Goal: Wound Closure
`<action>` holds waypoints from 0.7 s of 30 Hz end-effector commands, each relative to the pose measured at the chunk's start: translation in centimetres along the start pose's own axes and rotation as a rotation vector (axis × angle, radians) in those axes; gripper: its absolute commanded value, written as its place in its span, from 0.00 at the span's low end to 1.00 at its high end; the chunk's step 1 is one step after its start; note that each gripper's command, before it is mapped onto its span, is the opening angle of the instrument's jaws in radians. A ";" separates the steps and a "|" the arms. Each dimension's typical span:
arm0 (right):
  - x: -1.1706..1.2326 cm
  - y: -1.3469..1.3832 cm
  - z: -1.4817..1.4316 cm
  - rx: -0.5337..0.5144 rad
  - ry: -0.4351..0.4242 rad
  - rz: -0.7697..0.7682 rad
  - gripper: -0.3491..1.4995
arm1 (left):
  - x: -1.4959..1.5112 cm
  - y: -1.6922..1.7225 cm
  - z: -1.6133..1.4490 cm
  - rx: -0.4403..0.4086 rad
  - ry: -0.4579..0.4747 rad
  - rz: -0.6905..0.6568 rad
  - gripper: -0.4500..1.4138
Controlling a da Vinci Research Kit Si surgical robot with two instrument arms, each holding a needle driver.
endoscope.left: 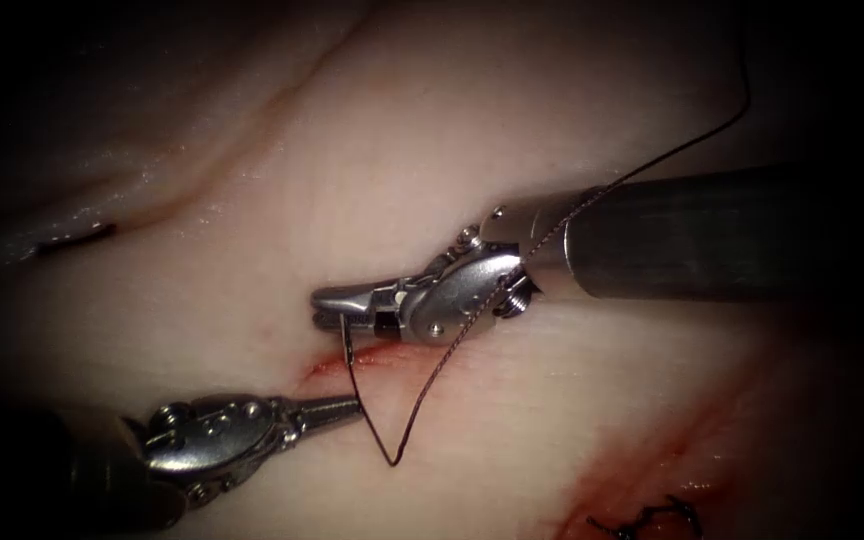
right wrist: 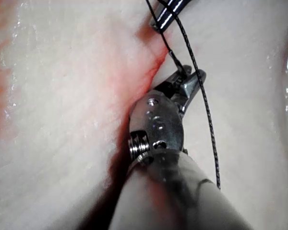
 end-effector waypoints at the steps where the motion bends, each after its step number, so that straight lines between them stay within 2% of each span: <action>1: -0.03 -0.05 0.09 0.003 0.005 0.005 0.00 | -0.07 0.02 0.06 -0.001 -0.001 -0.002 0.17; 8: -0.09 -0.16 0.04 0.024 -0.005 0.048 0.00 | -0.08 0.02 0.06 0.003 0.000 -0.002 0.17; 17: -0.12 -0.12 0.02 0.012 -0.029 0.101 0.00 | -0.08 0.02 0.06 0.005 0.000 -0.003 0.17; 21: -0.12 -0.01 0.01 -0.019 -0.025 0.157 0.00 | -0.08 0.02 0.06 0.006 0.001 -0.003 0.17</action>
